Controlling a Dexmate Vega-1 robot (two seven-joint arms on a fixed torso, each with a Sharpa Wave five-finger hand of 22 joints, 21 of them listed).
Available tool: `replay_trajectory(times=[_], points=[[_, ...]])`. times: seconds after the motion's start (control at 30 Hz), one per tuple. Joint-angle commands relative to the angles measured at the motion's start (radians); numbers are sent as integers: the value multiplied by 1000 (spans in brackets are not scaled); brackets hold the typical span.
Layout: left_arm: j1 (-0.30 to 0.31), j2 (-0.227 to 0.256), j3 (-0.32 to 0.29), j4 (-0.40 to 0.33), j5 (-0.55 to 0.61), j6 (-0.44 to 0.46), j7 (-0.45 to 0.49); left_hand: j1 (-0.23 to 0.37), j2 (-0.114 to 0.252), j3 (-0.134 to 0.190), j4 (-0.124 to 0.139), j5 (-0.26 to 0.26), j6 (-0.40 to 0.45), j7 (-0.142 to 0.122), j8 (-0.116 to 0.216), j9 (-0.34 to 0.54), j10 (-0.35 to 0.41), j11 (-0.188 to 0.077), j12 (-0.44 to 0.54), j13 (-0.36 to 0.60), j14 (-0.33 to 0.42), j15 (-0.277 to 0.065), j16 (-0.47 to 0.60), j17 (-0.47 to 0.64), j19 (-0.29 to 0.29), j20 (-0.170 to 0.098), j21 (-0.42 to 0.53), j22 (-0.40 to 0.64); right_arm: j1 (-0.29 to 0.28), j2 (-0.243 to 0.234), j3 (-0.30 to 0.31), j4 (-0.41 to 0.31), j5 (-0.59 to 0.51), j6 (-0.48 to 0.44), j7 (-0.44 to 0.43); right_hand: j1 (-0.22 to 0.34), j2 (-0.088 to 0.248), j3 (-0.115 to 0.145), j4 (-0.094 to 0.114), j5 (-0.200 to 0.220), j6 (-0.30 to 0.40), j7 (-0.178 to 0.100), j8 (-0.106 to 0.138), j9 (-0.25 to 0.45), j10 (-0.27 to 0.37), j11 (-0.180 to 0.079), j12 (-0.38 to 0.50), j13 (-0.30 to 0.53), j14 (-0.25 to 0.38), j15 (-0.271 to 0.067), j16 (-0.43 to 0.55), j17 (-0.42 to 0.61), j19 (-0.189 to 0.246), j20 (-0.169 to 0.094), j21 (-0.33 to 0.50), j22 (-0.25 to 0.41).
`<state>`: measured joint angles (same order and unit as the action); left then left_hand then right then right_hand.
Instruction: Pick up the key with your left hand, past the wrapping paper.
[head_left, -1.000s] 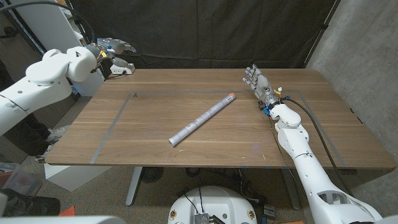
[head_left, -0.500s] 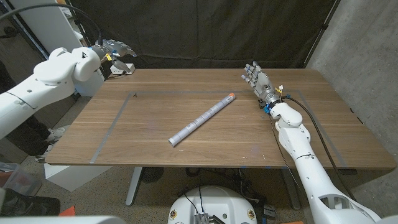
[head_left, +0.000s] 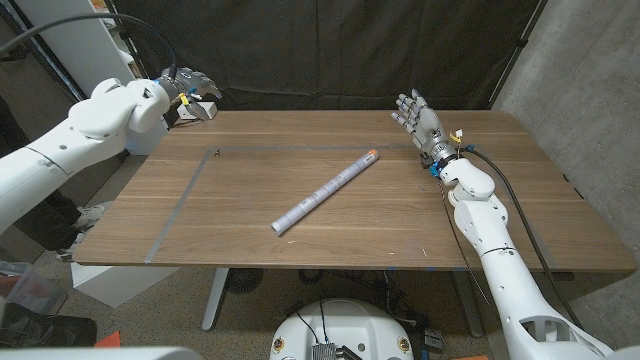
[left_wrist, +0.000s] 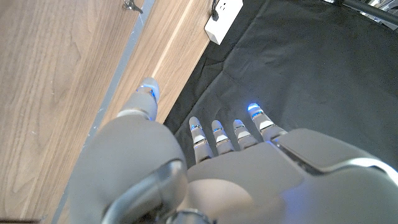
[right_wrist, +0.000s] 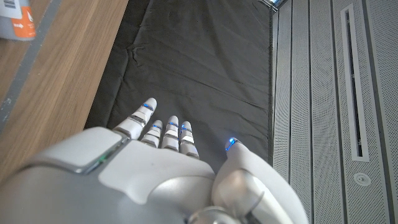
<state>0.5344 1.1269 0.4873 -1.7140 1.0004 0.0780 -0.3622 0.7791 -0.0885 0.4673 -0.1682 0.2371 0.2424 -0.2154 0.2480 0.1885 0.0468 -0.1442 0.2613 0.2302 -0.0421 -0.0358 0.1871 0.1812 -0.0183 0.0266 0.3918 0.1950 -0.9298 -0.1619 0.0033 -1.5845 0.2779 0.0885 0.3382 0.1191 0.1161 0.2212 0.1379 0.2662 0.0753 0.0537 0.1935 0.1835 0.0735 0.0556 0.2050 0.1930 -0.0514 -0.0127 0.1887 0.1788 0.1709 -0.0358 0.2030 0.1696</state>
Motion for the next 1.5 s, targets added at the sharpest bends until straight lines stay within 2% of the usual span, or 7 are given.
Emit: replay_trajectory(times=[0.03, 0.7, 1.1, 1.33, 1.5], points=[[-19, -22, 46, 57, 77, -35, 2, 20, 3, -4, -2, 5, 21, -1, 7, 3, 6, -9, 0, 3, -14, -19, -1, 1, 2, -3, -3, 3, 4, -1, 12, -23, 9, -26, 5, -7, 15, 8, 0, -2, 9, -1, 5, 2, 9, 7, 3, 2, 3, 0, 4, 4, 10, -1, 1, 5], [-63, -52, 116, 150, 189, -45, 25, 71, 17, -10, 1, 5, 89, -2, 25, 4, 19, -13, 2, 2, -13, -26, 1, -1, 11, -6, -6, 1, 12, 13, 23, -10, 5, -11, -7, -9, 13, 8, 0, -4, 14, -1, 6, 2, 12, 4, 3, 2, 7, -1, 4, 4, 12, 0, 0, 5], [-105, -83, 184, 246, 281, -33, 123, 99, 28, -14, 3, 4, 108, -5, 25, 5, 18, -12, 0, 2, -17, -31, 1, -2, 5, 1, -12, 2, 26, 11, 21, 15, -7, -11, -10, -11, 13, 9, 0, -5, 16, 0, 5, 2, 12, 4, 2, 2, 7, -1, 3, 4, 13, 0, 0, 5], [-135, -113, 225, 327, 318, -5, 190, 112, 32, -17, 4, 2, 108, -6, 21, 5, 22, -12, 1, 2, -14, -34, 2, -2, 8, 3, -12, 2, 43, 12, 16, 40, -18, -12, -12, -11, 13, 9, 0, -6, 17, -1, 5, 2, 12, 5, 1, 2, 8, -1, 3, 4, 13, -1, -1, 5], [-157, -137, 244, 392, 296, 9, 235, 118, 33, -21, 5, 1, 105, -5, 17, 5, 24, -13, 1, 2, -12, -36, 3, -3, 10, 4, -12, 3, 59, 13, 9, 61, -29, -12, -14, -12, 12, 10, 0, -6, 17, -1, 4, 2, 12, 5, 1, 2, 8, -1, 3, 4, 13, -1, -1, 5]])
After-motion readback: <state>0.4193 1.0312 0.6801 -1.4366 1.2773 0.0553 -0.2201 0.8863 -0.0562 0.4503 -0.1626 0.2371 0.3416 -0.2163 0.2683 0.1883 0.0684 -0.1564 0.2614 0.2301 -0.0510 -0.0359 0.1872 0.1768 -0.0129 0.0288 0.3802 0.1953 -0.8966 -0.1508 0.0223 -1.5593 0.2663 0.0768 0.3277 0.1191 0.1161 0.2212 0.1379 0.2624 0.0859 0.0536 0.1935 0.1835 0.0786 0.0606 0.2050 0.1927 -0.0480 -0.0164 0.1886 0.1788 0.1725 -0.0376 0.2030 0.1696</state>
